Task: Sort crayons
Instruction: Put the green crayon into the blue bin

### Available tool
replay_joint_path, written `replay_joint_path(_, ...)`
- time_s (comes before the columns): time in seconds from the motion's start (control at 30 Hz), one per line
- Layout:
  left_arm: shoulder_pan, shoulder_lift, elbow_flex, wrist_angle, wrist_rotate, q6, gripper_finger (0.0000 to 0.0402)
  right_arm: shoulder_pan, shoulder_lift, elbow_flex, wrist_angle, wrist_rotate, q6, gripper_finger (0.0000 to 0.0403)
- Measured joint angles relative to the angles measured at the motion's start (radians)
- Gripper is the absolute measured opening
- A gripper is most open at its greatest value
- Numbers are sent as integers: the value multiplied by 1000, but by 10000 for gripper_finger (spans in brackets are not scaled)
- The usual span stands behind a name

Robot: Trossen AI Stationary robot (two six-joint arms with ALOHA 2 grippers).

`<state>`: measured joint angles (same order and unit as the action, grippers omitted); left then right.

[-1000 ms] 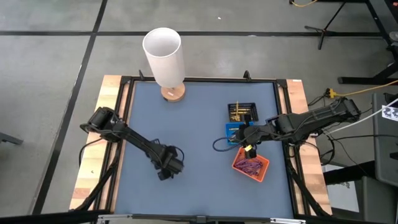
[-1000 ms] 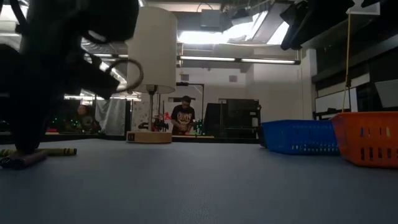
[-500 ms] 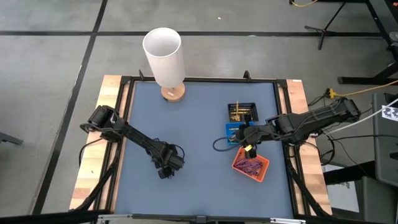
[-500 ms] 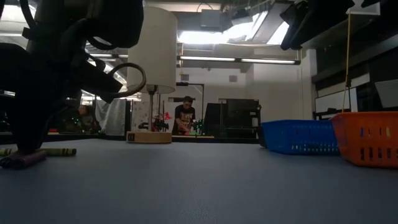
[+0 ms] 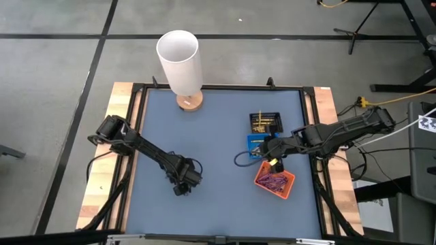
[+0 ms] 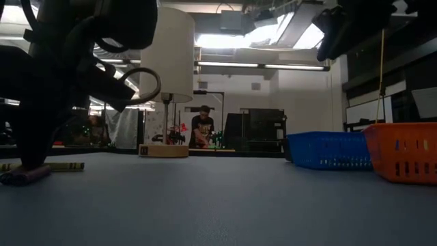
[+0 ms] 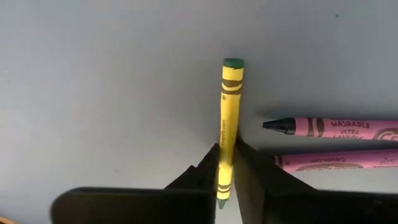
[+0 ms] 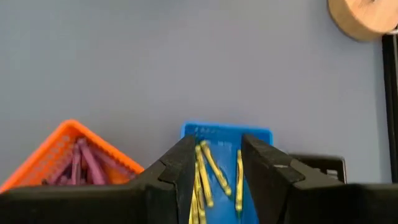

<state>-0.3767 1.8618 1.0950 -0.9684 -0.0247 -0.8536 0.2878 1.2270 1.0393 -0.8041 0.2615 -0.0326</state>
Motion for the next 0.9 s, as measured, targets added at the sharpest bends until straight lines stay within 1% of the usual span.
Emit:
replay_joint_path(0.13, 0, 0, 0, 0, -4, 0, 8, 0, -25, -1, -61, 0, 6, 129)
replay_joint_path(0.3, 0, 0, -2, 8, -9, -6, 3, 0, -94, -13, -103, 0, 52, 129)
replay_joint_path(0.4, 0, 1, -2, 17, -9, -8, 2, 0, -178, -74, -100, -1, 73, 129)
replay_joint_path(0.5, 0, 1, -2, 23, -10, -8, 2, 0, -284, -165, -71, 0, 114, 129)
replay_joint_path(0.67, 1, 2, -1, 23, -10, -9, 2, 0, -464, -332, 38, 0, 167, 129)
replay_joint_path(0.77, 1, 1, -1, 22, -10, -10, 1, 0, -563, -417, 134, 0, 186, 129)
replay_joint_path(0.9, 5, -16, -1, 30, -13, -20, 1, 0, -659, -506, 267, 0, 186, 129)
